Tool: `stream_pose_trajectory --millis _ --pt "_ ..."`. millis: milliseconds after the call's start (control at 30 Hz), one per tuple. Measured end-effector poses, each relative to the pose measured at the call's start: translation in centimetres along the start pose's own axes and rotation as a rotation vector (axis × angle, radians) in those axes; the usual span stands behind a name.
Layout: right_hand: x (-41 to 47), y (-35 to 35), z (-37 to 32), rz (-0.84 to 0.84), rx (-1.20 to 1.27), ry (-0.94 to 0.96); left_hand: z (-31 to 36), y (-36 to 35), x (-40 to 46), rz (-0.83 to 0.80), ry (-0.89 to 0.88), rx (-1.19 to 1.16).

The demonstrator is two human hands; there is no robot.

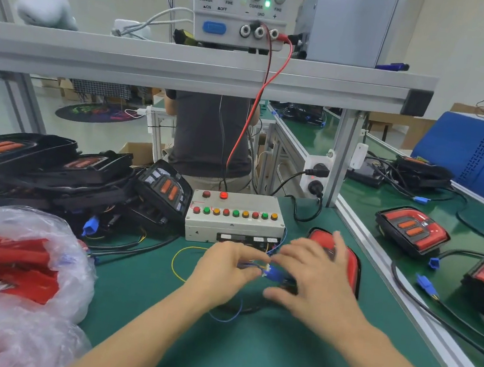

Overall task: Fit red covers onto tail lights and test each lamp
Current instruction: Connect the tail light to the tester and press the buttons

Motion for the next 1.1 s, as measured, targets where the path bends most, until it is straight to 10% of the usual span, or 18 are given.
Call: stream_pose_trajectory --millis 467,900,1100 --pt "0.2 -2.1 -1.0 -0.134 0.140 -0.099 1.3 0.9 -1.5 0.234 -0.530 0.386" --pt "-0.6 -1.4 -1.7 -0.056 0.183 -0.183 -1.7 3.8 -0.1 0.353 -0.409 0.406" --pt "-0.6 -1.0 -0.6 0.240 0.741 -0.451 -3.9 0.3 1.5 -0.030 -0.318 0.696"
Point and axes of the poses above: each hand's wrist, its own x-axis towards the middle knuckle, its own y-axis out of the back of the hand, z = x × y, the point moved 4 cm from there along x, towards the middle knuckle, and after that the axes turned 10 degrees about y, right-handed, at the moved point
